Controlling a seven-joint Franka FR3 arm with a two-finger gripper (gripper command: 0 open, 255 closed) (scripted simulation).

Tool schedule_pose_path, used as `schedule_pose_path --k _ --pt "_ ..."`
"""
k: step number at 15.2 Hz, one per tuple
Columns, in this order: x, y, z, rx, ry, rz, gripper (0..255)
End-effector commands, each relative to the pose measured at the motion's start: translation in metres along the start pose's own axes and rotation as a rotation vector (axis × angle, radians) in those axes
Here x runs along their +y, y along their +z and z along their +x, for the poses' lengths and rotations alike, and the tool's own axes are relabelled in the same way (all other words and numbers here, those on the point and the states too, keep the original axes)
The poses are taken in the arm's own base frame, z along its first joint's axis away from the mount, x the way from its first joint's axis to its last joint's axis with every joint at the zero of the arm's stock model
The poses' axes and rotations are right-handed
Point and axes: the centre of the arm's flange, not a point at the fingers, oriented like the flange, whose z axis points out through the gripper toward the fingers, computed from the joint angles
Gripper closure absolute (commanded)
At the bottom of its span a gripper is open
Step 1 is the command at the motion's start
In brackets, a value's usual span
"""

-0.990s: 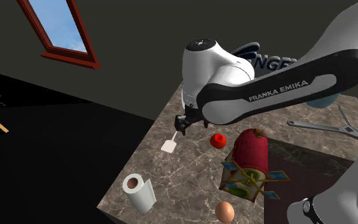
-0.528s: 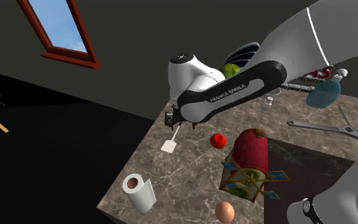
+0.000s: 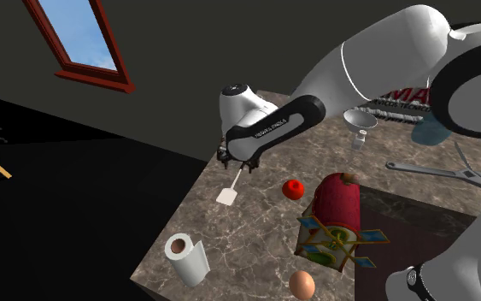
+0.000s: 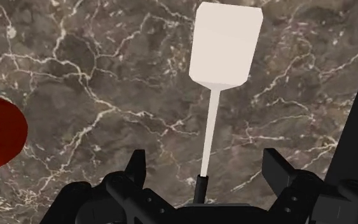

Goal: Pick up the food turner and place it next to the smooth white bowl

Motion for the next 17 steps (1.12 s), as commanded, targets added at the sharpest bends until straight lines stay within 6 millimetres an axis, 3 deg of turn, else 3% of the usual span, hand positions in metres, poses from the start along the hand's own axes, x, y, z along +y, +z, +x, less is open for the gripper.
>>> schedule_pose_path --k 1,2,10,17 --pt "-0.009 0.023 0.020 -0.001 0.083 0.001 0" --pt "-0.012 0.032 0.029 -0.002 0.123 0.001 0" --pt "-0.013 0.072 0.029 -0.002 0.124 0.001 0" --pt "-0.013 0.072 0.029 -0.002 0.124 0.001 0"
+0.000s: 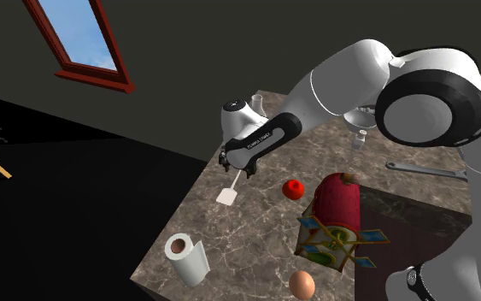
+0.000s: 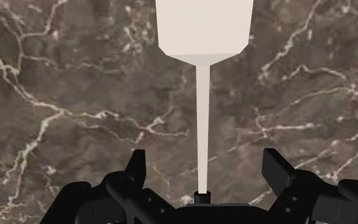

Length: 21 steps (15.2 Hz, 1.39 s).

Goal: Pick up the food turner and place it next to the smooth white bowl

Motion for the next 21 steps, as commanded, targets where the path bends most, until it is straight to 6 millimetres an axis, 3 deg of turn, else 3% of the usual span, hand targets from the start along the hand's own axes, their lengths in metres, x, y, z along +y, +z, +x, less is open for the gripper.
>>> schedule_pose_path --k 1,2,11,21 --pt "0.000 0.000 0.000 0.000 0.000 0.000 0" --pt "0.000 0.000 0.000 0.000 0.000 0.000 255" --pt "0.000 0.000 0.000 0.000 0.000 0.000 255" --pt "0.000 -0.053 0.004 0.000 0.000 0.000 255"
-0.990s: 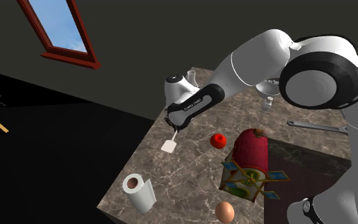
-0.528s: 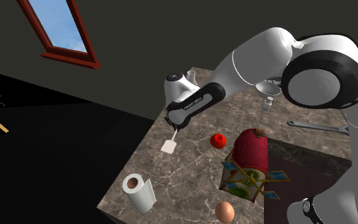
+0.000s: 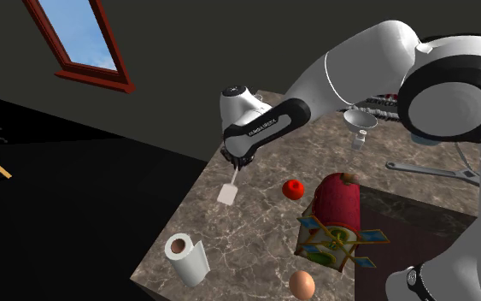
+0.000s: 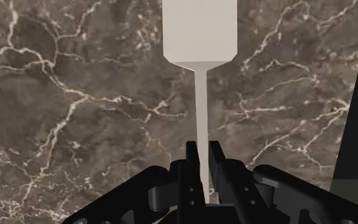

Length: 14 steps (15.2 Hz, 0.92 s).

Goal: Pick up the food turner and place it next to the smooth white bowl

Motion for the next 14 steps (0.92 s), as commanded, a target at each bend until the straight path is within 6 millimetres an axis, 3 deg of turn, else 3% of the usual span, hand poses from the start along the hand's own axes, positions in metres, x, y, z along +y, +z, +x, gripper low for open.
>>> schedule_pose_path --k 1,14 --pt "0.000 -0.010 0.001 0.000 0.000 0.000 255" --pt "0.000 -0.079 0.006 0.000 0.000 0.000 255"
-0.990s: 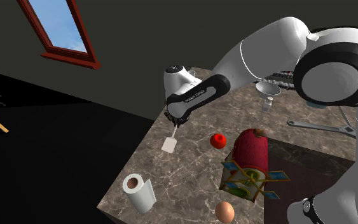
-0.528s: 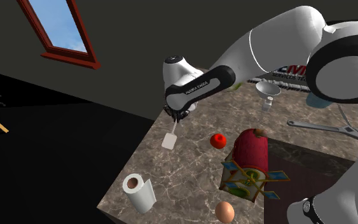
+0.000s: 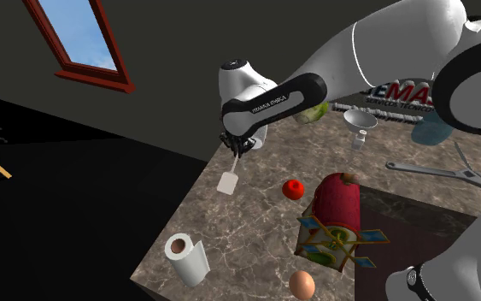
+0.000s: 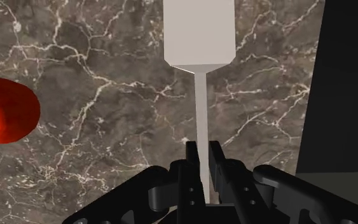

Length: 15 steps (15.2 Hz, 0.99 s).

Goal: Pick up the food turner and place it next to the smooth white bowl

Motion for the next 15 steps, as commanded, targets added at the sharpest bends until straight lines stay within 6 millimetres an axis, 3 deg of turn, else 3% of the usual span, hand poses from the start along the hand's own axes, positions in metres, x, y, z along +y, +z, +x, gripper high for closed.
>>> schedule_pose_path --k 1,3,15 --pt "-0.001 -0.012 0.001 0.000 0.000 0.000 255" --pt "-0.001 -0.020 0.001 0.000 0.000 0.000 255" --pt "0.098 -0.012 0.124 0.000 0.000 0.000 255"
